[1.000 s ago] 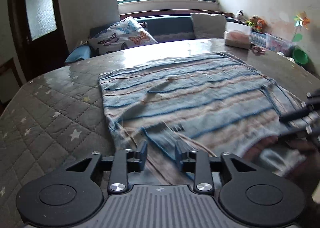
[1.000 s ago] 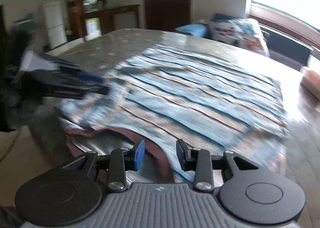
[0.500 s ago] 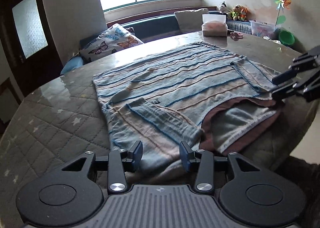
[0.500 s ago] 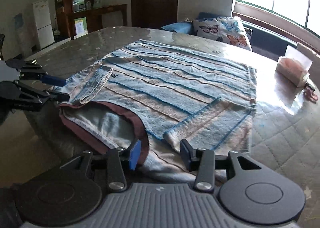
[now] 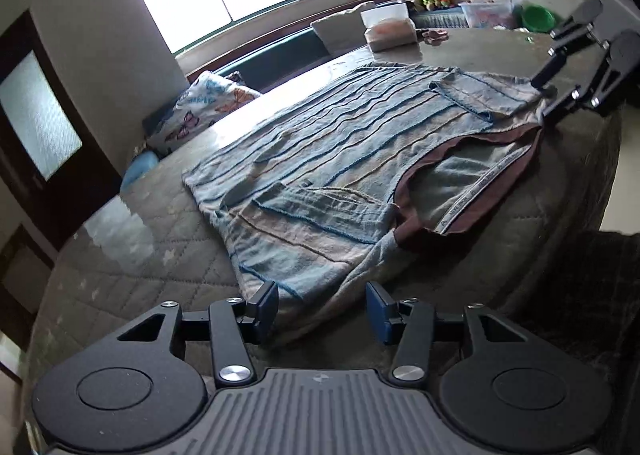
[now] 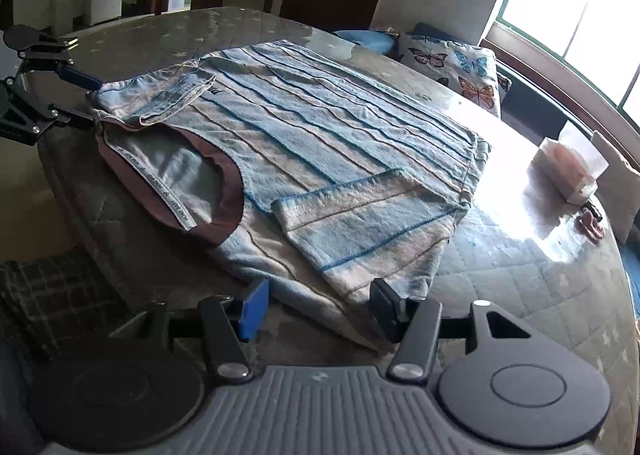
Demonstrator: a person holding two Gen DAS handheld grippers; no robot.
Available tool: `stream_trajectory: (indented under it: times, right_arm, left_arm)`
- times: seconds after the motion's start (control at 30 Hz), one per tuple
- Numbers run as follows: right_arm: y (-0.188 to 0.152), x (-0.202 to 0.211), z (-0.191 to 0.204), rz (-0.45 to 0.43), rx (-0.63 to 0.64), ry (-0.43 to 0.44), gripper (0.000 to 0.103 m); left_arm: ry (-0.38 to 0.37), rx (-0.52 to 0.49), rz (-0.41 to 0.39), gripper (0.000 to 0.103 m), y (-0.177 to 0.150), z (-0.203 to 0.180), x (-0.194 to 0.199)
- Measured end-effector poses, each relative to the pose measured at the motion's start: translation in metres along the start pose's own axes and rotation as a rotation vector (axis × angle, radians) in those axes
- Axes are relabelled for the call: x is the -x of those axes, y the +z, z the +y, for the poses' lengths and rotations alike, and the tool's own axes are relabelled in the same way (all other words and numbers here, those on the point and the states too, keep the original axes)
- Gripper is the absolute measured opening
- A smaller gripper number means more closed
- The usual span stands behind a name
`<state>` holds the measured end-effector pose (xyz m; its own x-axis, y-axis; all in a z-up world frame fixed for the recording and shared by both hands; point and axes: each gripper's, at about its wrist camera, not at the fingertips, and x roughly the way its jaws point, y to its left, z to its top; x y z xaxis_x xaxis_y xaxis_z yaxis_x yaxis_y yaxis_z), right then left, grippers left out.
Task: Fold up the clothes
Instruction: 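Grasp the shirt hem with both grippers and lift it up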
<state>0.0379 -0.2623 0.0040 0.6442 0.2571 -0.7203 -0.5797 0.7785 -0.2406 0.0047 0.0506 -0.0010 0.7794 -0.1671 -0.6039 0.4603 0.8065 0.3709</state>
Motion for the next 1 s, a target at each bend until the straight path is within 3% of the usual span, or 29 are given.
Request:
stream_trajectory:
  times: [0.1,0.2,0.37,0.43,0.7,0.8,1.0]
  right_arm:
    - [0.002,-0.004,-0.004,-0.001,0.004,-0.004,0.054]
    - [0.004,-0.007,-0.007,0.002,0.005,0.001,0.045]
    - [0.008,-0.011,-0.012,0.011,-0.008,0.006,0.025]
    - [0.009,-0.012,-0.013,0.011,-0.014,0.005,0.022]
    - [0.01,-0.015,-0.017,0.019,-0.016,0.022,0.023]
    - [0.011,-0.017,-0.018,0.015,-0.027,0.034,0.014]
    - [0.011,-0.006,-0.015,-0.029,-0.043,0.02,0.006]
  left_arm:
    - [-0.002,-0.015,-0.004,0.051,0.0,0.002,-0.003]
    - [-0.015,-0.021,-0.003,0.048,0.001,0.006,-0.006]
    - [-0.05,-0.063,0.002,0.027,0.004,0.007,-0.01]
    - [-0.062,-0.08,0.004,0.022,0.005,0.007,-0.011]
    - [-0.094,-0.128,0.019,0.026,0.007,0.009,-0.015]
    - [-0.106,-0.11,0.025,0.01,0.008,0.009,-0.016]
    - [-0.034,-0.055,-0.01,0.005,0.009,0.006,-0.006]
